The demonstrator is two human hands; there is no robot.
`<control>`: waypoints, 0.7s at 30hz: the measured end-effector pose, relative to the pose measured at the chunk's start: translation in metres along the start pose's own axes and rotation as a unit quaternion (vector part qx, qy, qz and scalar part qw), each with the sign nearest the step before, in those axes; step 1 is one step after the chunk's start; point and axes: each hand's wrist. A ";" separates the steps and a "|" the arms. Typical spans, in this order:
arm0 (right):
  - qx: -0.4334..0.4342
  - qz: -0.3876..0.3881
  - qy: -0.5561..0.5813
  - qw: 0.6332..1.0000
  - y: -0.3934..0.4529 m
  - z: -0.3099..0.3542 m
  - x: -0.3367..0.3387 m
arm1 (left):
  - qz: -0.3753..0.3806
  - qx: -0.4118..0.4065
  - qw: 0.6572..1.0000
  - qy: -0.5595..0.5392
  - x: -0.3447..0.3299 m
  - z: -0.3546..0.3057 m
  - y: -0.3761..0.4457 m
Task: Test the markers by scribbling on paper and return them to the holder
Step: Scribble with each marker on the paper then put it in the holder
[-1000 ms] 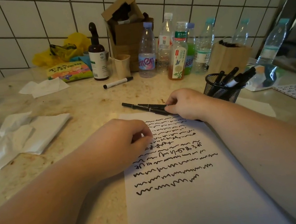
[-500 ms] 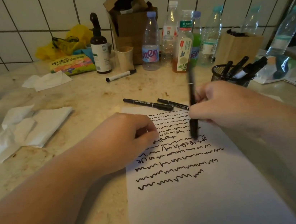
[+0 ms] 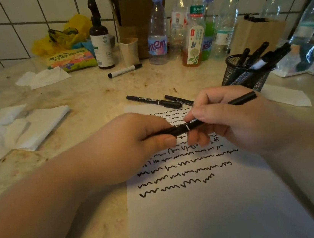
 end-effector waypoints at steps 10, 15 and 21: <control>0.057 0.078 0.039 0.995 -0.007 0.008 0.009 | 0.190 -0.061 0.965 -0.171 0.007 0.008 -0.003; 0.066 -0.032 0.057 0.996 -0.015 0.003 0.026 | 0.084 -0.011 0.972 -0.221 0.015 0.019 -0.004; -0.020 -0.033 -0.090 0.995 -0.011 0.002 0.019 | -0.039 0.084 0.993 0.073 0.002 0.008 0.002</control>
Point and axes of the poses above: each hand's wrist, its own y-axis towards the middle knuckle, its own x-axis out of the back of the hand, z = x × y
